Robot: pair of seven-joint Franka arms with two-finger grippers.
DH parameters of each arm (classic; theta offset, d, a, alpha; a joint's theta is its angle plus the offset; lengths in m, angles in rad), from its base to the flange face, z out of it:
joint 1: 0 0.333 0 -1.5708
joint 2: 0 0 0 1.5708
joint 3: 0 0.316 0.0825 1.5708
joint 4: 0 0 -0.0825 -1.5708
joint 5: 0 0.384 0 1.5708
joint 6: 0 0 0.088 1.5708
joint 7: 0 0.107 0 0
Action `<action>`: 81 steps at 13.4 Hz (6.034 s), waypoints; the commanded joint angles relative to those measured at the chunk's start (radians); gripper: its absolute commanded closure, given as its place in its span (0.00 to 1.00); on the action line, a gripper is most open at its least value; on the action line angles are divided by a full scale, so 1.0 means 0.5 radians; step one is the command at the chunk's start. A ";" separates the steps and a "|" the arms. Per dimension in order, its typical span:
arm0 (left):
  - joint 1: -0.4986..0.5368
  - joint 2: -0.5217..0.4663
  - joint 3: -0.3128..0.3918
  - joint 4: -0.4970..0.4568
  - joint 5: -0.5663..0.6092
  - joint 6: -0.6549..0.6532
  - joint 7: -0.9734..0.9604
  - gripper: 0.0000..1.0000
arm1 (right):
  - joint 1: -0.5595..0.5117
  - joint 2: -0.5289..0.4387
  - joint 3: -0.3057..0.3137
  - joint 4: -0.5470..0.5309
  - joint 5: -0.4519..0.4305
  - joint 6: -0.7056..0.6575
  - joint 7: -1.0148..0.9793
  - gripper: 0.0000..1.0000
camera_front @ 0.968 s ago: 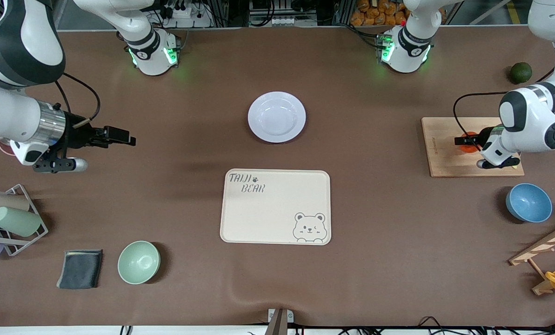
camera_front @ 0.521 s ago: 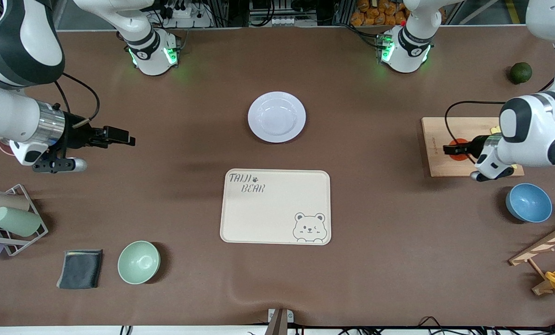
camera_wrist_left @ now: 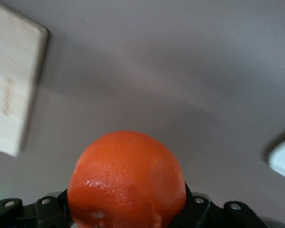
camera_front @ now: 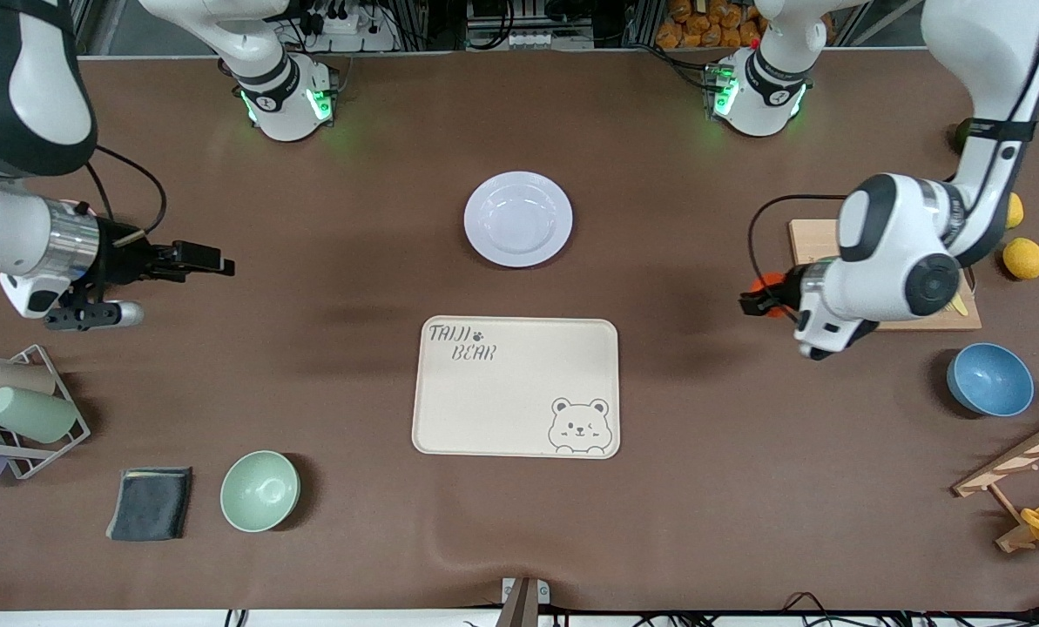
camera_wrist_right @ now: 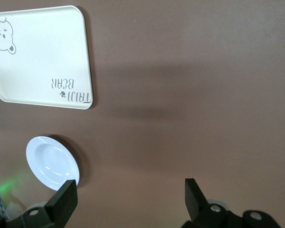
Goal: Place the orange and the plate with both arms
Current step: 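Lift the orange off the cutting board with the left gripper, then carry the orange over the white plate with the left gripper, then lower the orange onto the plate and open the left gripper, then withdraw the left gripper while the right gripper reaches toward the plate, then close the right gripper on the plate rim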
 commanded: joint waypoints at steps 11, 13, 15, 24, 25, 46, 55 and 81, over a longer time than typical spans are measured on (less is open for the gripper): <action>-0.969 0.322 0.003 0.268 -0.283 0.252 -1.398 1.00 | -0.045 0.027 0.019 0.007 0.070 -0.020 -0.094 0.00; -1.128 0.396 0.003 0.305 -0.283 0.353 -1.586 1.00 | -0.048 0.027 0.019 0.007 0.070 -0.023 -0.094 0.00; -1.257 0.479 0.003 0.305 -0.286 0.500 -1.730 1.00 | -0.048 0.027 0.019 0.007 0.070 -0.023 -0.094 0.00; -1.565 0.678 0.015 0.305 -0.262 0.725 -2.004 0.98 | -0.033 0.116 0.019 0.007 0.284 -0.017 -0.094 0.00; -1.577 0.691 0.015 0.296 -0.258 0.734 -2.001 0.91 | -0.054 0.171 0.019 0.007 0.327 -0.017 -0.097 0.00; -0.697 0.035 0.261 0.774 0.186 -0.210 -1.124 0.00 | 0.553 0.202 0.022 -0.981 1.098 0.462 -0.434 0.00; -0.074 -0.165 0.288 1.038 0.254 -0.462 -0.020 0.00 | 0.927 0.270 0.022 -1.113 1.416 0.827 -0.419 0.00; -0.295 -0.364 0.767 1.038 0.257 -0.668 1.015 0.00 | 1.412 0.570 0.025 -1.134 1.883 1.309 -0.553 0.00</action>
